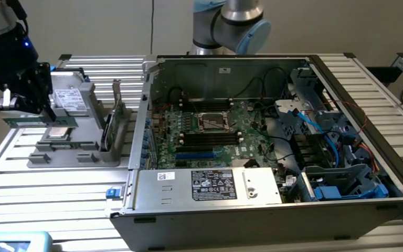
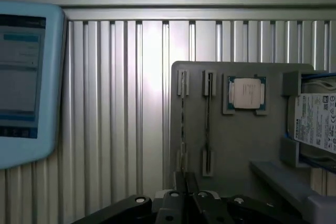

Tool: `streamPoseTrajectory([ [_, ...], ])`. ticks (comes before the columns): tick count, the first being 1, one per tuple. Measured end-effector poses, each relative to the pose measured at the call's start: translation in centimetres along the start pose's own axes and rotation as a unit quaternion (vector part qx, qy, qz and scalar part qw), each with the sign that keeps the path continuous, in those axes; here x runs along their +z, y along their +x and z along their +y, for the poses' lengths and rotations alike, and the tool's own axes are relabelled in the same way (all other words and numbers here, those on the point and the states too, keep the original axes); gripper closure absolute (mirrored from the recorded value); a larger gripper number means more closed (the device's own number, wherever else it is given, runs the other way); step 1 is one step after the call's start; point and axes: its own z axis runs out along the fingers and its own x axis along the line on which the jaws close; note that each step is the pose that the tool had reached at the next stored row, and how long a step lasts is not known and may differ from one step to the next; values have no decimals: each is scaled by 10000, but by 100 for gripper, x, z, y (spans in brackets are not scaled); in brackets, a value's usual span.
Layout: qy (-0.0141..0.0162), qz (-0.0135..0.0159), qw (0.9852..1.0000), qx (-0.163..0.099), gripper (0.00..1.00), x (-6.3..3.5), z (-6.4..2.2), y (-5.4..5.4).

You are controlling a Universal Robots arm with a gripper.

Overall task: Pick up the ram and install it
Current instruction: 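Pick up the ram and move it above insertion slot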

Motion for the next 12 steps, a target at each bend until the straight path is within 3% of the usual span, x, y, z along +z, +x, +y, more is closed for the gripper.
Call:
streamPoseTrajectory([
  [12,-11,-37,10000,-2,88,-545,-420,93],
])
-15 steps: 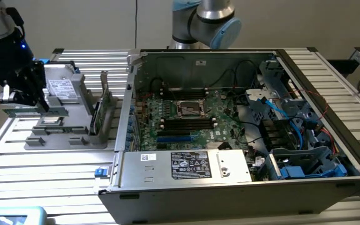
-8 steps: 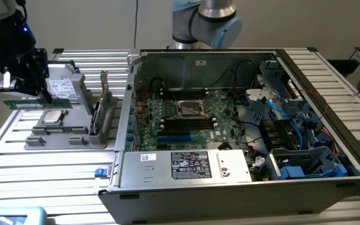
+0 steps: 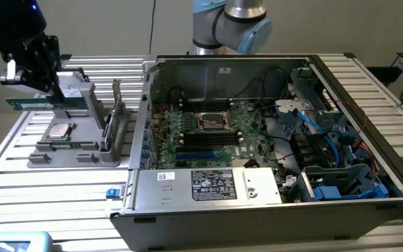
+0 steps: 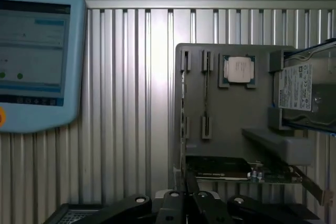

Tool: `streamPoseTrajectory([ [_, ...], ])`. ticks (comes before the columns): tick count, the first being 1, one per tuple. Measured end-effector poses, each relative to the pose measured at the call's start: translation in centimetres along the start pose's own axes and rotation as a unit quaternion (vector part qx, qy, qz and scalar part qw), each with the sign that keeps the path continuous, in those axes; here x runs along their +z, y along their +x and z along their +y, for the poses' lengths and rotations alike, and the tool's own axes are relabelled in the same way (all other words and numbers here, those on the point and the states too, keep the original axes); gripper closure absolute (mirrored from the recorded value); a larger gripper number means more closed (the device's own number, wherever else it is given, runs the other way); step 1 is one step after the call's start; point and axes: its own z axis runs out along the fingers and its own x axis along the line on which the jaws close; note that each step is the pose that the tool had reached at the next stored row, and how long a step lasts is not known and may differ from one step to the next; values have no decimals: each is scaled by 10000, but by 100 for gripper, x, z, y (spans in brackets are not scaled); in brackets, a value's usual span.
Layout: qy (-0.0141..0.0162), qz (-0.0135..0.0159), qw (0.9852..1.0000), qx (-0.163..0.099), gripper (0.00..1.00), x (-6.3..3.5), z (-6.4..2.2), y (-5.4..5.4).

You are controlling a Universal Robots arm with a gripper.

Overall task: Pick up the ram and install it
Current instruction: 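Pick up the ram and move it above insertion slot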

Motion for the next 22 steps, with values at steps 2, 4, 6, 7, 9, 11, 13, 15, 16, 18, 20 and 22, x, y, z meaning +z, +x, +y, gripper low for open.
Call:
streamPoseTrajectory([
  [2,-4,-3,10000,-2,88,-79,-70,2],
  [4,-4,-7,10000,-6,88,-129,-134,2],
  [6,-6,-7,10000,-10,88,-156,-202,1],
  [7,-6,-7,10000,-11,88,-167,-243,0],
  [9,-8,-7,10000,-13,88,-187,-329,-1],
  [11,-11,-7,10000,-16,88,-205,-413,-3],
  [13,-24,-7,10000,-18,88,-215,-487,-5],
  [15,-55,-6,10000,-21,88,-217,-553,-6],
  [16,-74,-6,10000,-22,88,-218,-584,-6],
  [18,-114,-5,9999,-24,88,-218,-643,-8],
  [20,-134,-5,9999,-28,88,-219,-721,-9],
  [22,-142,-4,9999,-33,88,-225,-804,-11],
])
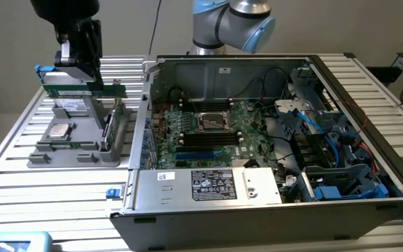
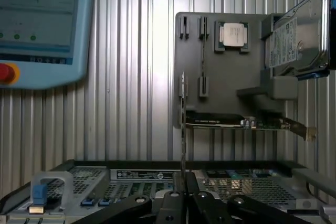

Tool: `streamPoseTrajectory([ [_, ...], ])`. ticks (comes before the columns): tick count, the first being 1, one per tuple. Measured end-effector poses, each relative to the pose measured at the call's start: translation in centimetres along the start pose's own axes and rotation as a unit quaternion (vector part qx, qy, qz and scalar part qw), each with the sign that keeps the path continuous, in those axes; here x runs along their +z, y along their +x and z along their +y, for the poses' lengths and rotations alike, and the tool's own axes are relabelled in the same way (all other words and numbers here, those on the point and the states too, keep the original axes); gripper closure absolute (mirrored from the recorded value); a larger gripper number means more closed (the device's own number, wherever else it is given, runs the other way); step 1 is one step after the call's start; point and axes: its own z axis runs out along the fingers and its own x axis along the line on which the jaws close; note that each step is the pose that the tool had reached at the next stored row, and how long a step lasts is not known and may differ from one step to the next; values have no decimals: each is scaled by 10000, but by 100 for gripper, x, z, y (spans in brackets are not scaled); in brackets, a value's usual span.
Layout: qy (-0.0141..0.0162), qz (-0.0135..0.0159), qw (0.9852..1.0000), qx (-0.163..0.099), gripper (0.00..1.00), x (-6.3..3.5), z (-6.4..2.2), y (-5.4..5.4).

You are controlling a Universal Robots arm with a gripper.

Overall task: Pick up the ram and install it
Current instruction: 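Pick up the ram and move it above insertion slot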

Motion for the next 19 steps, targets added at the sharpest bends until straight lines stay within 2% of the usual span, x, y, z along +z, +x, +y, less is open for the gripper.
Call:
streamPoseTrajectory([
  [9,-1,-1,10000,-13,88,-33,-407,-5],
  [14,-1,-12,10000,-14,88,-38,-632,-9],
  [16,7,-19,10000,-14,88,-40,-719,-10],
  [19,43,-22,10000,-16,88,-42,-805,-11],
])
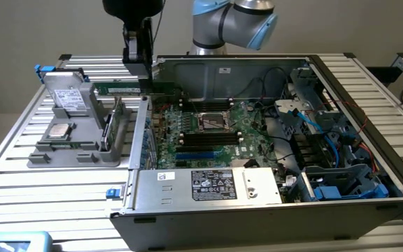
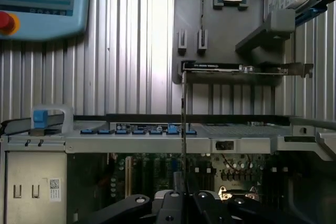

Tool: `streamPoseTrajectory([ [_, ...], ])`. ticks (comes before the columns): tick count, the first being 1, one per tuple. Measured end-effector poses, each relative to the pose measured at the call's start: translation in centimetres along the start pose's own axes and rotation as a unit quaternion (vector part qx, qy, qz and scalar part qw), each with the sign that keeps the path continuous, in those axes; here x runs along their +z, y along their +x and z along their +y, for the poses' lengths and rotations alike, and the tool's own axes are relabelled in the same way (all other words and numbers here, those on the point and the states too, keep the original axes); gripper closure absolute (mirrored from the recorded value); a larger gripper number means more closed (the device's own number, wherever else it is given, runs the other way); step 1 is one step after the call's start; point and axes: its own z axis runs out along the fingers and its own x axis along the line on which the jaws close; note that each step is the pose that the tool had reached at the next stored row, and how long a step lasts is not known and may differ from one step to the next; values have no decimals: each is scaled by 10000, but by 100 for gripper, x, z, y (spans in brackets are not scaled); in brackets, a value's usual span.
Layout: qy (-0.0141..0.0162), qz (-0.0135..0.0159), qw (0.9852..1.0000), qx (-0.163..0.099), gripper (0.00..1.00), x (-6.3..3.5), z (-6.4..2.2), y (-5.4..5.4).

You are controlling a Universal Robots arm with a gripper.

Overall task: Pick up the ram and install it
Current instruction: 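Pick up the ram and move it above insertion slot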

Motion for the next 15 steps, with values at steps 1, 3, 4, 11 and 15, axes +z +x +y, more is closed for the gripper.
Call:
streamPoseTrajectory([
  [1,14,0,10000,0,88,0,-22,0],
  [3,55,0,10000,0,88,-1,-67,-1],
  [4,80,-1,10000,-1,88,-1,-86,-1],
  [11,92,4,10000,-2,88,10,-347,-18],
  [15,96,5,10000,-1,88,9,-527,-22],
])
